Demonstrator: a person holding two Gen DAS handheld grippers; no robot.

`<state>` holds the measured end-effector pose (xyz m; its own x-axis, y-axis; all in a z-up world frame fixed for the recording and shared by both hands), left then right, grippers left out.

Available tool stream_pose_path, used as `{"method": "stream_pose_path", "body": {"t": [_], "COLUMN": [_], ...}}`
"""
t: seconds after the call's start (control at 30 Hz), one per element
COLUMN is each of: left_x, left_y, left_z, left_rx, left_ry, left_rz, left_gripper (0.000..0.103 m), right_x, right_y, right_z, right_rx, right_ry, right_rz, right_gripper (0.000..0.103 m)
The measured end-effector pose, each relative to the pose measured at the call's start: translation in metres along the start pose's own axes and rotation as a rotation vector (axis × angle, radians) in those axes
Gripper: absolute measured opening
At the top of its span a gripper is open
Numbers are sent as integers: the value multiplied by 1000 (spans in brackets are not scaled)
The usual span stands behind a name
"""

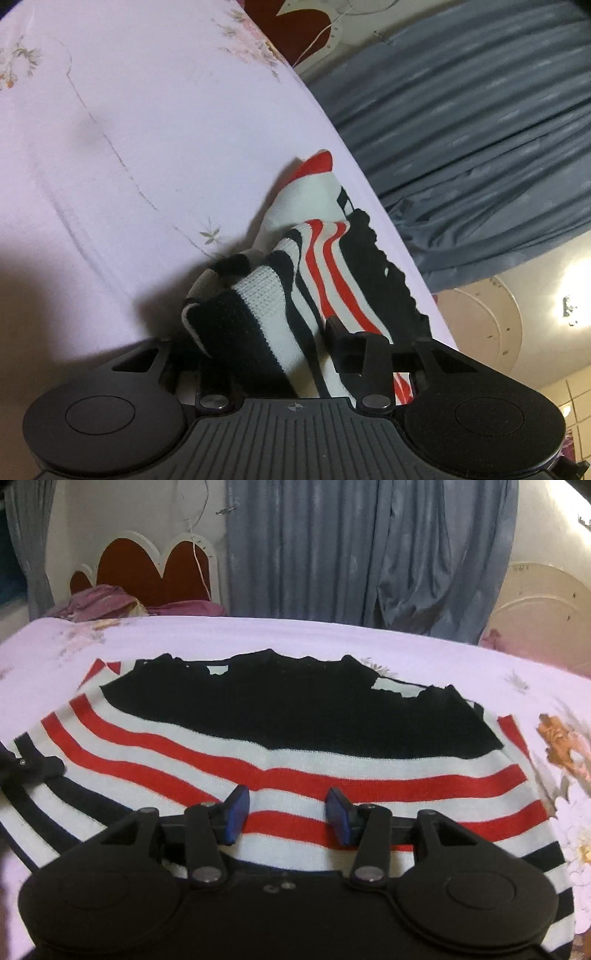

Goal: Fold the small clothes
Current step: 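Grasp the striped side of the folded sweater with the left tool, then lift and fold the held side over the sweater with the left tool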

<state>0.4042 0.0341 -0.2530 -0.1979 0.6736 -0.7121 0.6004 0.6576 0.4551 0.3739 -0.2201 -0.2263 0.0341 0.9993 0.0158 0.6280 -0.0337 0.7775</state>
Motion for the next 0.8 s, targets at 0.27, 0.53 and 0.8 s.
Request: {"method": "stream_pose_path", "body": {"t": [0.27,0.53,0.8], "left_x": [-39,-159,-244], "left_y": [10,-12,-127], "left_z": [-12,-14,5], "left_rx": [-43,-40,122], "left_ry": [-41,-182,-299], "left_rz": [127,496,802], "left_gripper": [16,15,16], "right_x": [4,-30,-147], "right_y": [2,13,-9], "right_z": [1,-19,-65], "right_rx": [13,-16,-11], "right_ry": [-44,-5,-85], "right_rz": [-10,134,283], "right_gripper": [46,48,48]}}
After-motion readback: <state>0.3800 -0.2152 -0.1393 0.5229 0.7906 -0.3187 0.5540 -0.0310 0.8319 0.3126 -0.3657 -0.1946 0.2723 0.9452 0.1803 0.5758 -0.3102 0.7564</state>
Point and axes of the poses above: each gripper's, at about its wrist camera, not at the fingertips, and z roughly the way its jaws point, x to its left, y to its top, the point moved 8 cm from there along z, roughly the way its jaws point, and after that the axes turned 5 degrees about -x, right-handed, at the moved point
